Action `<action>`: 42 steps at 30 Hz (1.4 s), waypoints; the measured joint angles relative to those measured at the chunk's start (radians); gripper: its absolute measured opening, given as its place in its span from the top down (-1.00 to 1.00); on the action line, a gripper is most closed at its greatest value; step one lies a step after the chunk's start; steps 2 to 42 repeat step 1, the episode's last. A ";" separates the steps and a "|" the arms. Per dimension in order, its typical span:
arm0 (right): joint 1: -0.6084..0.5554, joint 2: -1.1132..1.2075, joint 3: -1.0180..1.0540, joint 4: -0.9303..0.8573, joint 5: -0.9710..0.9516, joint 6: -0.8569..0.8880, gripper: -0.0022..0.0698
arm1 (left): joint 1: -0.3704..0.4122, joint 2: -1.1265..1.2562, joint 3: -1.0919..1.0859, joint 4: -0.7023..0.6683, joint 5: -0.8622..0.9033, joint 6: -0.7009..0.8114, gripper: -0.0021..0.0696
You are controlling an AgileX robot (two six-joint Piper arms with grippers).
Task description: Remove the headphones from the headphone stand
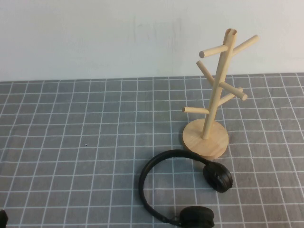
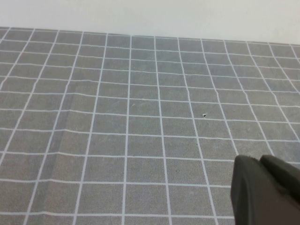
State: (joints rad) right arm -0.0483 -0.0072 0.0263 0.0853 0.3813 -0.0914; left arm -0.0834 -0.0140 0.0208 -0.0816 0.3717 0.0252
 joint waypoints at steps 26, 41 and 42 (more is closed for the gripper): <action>0.000 0.000 0.000 0.000 0.000 0.000 0.96 | 0.000 0.000 0.000 0.000 0.000 0.000 0.95; 0.000 0.000 0.000 0.000 0.000 0.000 0.96 | 0.000 0.000 0.000 0.000 0.000 0.000 0.95; 0.000 0.000 0.000 0.000 0.000 0.000 0.96 | 0.000 0.000 0.000 0.000 0.000 0.000 0.95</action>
